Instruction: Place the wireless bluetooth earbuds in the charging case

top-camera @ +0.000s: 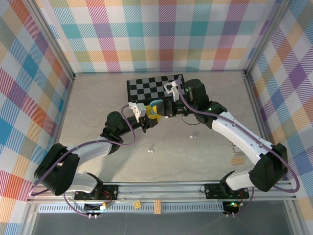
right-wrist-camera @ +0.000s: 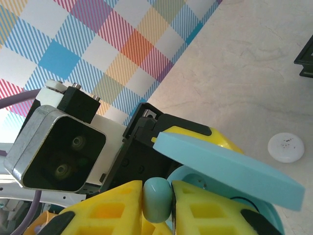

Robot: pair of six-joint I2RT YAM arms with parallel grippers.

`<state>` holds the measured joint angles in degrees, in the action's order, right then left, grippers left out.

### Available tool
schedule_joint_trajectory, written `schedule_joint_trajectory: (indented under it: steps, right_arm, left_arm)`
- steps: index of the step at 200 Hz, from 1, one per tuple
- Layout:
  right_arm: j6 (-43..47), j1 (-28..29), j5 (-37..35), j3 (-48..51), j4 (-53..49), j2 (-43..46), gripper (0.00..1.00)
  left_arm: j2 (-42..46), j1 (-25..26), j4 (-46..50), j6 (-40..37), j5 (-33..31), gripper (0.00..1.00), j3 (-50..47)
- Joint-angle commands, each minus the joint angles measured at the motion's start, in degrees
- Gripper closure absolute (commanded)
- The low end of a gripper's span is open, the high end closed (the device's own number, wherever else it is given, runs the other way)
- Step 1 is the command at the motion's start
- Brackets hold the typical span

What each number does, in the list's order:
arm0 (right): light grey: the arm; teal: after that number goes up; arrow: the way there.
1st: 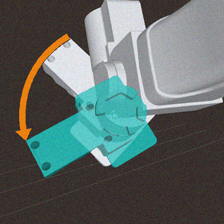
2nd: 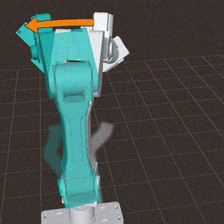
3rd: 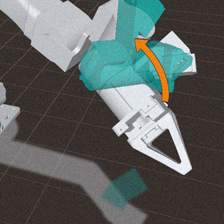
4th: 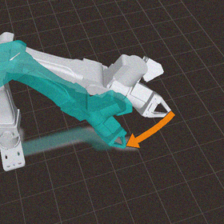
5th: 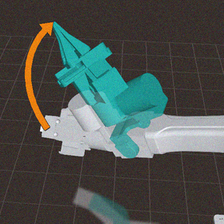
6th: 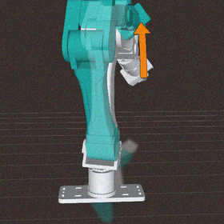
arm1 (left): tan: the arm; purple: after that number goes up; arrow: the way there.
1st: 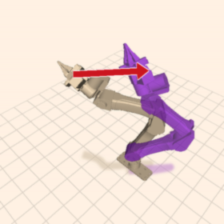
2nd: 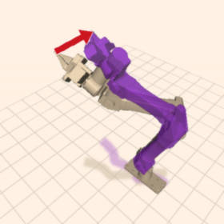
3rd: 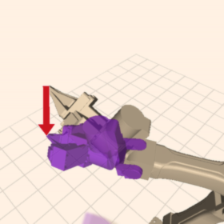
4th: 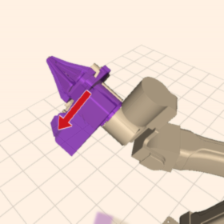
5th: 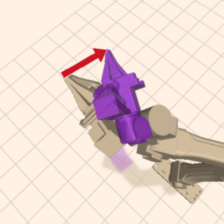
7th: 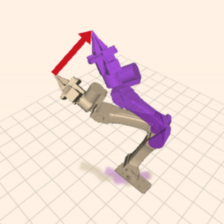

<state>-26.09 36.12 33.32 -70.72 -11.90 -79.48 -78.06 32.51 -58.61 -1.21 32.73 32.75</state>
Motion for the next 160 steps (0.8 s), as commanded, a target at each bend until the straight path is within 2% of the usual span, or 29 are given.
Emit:
schedule_joint_trajectory:
  steps: [1, 40, 100, 160]
  right_arm:
    - [2.39, 0.64, -2.53, -1.53, -3.07, -0.72, 0.76]
    - [2.72, 0.71, -4.30, -2.07, -4.34, -0.85, 0.69]
    - [3.43, 0.80, -5.99, -3.40, -5.50, -0.52, 0.69]
    - [4.42, 0.83, -6.71, -2.99, -5.61, 2.24, 0.65]
  left_arm:
    - [0.25, 0.10, -4.20, 0.77, -0.29, 0.62, 1.69]
    - [0.50, 0.10, -4.23, 1.19, 0.54, 0.62, 2.05]
    - [1.07, 0.13, -4.09, 0.87, 0.06, 0.62, 1.37]
    - [-0.08, 0.10, -4.94, 0.87, -0.30, 0.62, 1.52]
